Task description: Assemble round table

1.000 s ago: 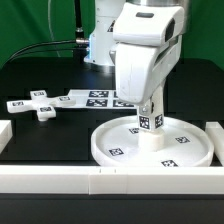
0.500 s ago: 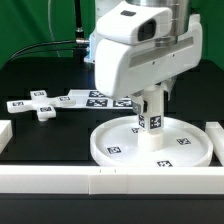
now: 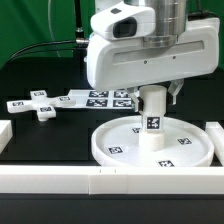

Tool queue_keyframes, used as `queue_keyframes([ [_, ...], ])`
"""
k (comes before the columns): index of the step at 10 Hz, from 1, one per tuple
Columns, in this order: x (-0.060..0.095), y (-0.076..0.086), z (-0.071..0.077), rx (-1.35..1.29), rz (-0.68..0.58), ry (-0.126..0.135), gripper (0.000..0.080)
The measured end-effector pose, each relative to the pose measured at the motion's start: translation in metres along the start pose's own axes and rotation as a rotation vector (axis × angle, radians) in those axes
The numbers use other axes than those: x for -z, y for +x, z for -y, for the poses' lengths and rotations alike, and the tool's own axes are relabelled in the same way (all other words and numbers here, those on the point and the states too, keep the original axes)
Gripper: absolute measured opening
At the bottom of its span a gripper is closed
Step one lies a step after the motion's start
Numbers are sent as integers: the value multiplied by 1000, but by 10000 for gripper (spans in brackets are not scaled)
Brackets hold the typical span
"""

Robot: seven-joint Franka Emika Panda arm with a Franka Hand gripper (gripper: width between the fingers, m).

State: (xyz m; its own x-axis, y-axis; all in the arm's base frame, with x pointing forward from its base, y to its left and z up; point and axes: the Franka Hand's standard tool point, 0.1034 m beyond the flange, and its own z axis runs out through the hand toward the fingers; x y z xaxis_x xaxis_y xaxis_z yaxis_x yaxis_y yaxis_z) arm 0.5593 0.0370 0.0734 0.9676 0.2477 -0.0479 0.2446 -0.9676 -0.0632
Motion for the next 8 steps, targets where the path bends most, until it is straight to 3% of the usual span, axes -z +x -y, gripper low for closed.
queue_keyframes([
  [2, 0, 0, 1, -113, -1, 6, 409],
  [8, -2, -2, 0, -831, 17, 87, 409],
])
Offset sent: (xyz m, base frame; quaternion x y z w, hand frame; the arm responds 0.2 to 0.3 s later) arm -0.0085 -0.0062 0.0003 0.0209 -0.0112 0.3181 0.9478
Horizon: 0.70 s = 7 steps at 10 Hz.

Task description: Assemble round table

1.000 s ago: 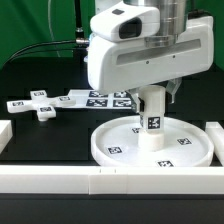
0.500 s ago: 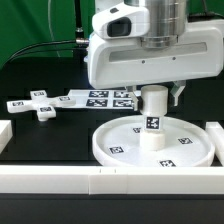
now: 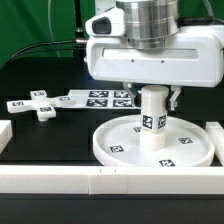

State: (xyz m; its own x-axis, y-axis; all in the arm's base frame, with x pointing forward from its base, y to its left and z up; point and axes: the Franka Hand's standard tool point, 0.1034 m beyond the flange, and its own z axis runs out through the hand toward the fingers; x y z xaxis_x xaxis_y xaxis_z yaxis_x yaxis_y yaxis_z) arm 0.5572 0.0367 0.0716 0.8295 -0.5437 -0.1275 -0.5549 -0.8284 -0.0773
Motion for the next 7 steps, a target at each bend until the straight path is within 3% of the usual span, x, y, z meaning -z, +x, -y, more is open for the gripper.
queue_keyframes([
  [5, 0, 0, 4, -246, -8, 13, 409],
  [7, 0, 0, 5, -409, 3, 35, 409],
])
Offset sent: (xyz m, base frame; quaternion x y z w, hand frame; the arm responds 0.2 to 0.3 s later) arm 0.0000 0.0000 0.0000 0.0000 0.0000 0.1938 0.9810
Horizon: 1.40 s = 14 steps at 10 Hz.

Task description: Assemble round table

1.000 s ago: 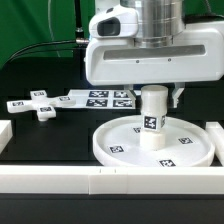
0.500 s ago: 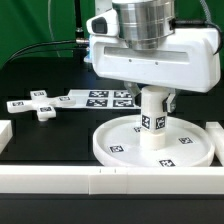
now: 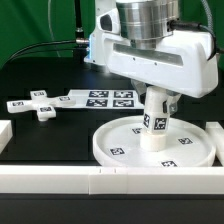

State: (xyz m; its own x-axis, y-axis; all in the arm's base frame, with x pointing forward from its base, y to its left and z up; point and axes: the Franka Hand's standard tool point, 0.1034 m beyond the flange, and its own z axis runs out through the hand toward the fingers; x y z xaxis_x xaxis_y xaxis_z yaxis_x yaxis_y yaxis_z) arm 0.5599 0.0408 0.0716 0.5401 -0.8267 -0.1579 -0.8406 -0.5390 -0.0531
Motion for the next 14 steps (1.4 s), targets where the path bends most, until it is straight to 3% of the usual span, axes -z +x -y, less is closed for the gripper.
queue_keyframes([
  [2, -1, 7, -3, -263, 50, 78, 409],
  [3, -1, 8, -4, -372, 73, 102, 409],
  [5, -1, 7, -2, -548, 90, 111, 409],
  [8, -2, 7, -2, -541, 90, 111, 437],
  [9, -2, 6, -2, -534, 89, 108, 590],
  [10, 0, 4, 2, -467, 76, 97, 590],
  [11, -1, 5, 1, -399, 73, 100, 640],
  [14, -2, 5, 1, -194, 62, 105, 649],
])
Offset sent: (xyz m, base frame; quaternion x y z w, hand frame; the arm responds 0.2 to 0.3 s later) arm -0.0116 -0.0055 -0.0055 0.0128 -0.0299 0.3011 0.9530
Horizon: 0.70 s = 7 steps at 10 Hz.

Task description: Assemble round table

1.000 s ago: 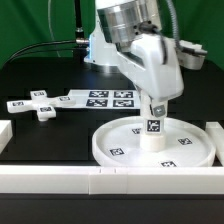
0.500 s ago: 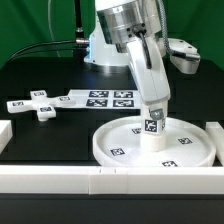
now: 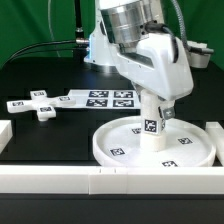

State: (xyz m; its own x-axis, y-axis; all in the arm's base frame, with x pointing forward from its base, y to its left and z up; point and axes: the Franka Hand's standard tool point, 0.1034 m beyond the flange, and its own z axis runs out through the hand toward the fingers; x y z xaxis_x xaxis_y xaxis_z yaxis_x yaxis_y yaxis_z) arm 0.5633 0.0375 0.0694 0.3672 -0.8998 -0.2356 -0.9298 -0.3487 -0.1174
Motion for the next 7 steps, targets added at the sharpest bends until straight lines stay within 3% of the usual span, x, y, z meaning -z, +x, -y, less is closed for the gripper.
queue_keyframes([
  [1, 0, 0, 0, 76, -1, -4, 649],
  [3, 4, 0, 4, 364, -30, -43, 649],
  [7, 9, -4, 9, 728, -59, -64, 649],
])
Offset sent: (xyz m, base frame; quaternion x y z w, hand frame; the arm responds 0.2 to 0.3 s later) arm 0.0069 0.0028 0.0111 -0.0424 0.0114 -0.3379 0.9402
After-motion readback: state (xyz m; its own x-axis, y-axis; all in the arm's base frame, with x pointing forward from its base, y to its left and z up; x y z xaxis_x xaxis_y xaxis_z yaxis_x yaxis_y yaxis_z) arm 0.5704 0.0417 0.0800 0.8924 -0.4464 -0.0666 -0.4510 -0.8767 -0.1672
